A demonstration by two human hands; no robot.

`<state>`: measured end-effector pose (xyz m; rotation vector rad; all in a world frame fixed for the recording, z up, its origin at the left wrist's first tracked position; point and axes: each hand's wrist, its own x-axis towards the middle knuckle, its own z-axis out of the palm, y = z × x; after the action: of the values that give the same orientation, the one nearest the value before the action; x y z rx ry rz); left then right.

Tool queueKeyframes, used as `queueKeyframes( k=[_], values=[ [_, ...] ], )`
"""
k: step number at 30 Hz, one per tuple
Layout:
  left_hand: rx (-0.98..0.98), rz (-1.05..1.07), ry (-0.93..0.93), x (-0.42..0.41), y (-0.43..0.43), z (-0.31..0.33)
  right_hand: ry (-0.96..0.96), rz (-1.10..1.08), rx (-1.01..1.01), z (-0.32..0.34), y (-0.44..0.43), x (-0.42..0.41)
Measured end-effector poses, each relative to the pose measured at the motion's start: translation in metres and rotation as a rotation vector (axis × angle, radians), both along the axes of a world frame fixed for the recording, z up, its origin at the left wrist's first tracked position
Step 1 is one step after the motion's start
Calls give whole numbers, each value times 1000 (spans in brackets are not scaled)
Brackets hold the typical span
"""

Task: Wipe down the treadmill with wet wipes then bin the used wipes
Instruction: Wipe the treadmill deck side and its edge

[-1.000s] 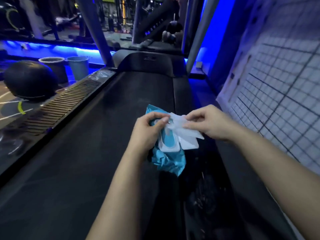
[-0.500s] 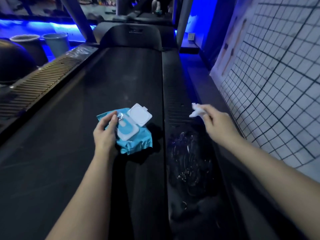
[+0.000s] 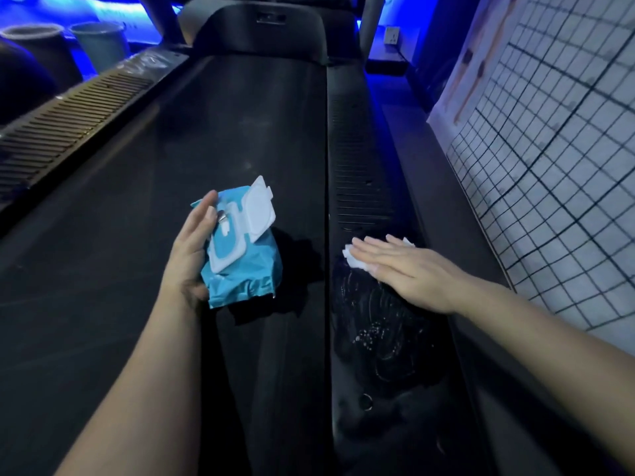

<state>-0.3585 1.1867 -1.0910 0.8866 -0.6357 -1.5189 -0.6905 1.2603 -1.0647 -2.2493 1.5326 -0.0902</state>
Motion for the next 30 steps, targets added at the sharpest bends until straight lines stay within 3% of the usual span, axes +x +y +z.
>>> queueKeyframes(
  k=[3,6,9,12,14,18,30],
  values=[
    [-18,16,15,-1,2,0,1,75,-20,-1,22,-1],
    [-41,9,-11,-4,3,3,-147,95,-48,-2,35,-6],
    [-34,0,-15,-3,3,5,-382,-87,-157,10,29,-7],
    [0,20,36,-1,2,6,-489,-296,-333,31,4,-2],
    [16,24,70,0,1,5,-447,-334,-340,35,-15,0],
    [18,18,71,0,1,3,-163,-225,-100,12,-19,-1],
    [-62,0,-164,-19,13,-1,-284,33,-16,1,103,0]
  ],
)
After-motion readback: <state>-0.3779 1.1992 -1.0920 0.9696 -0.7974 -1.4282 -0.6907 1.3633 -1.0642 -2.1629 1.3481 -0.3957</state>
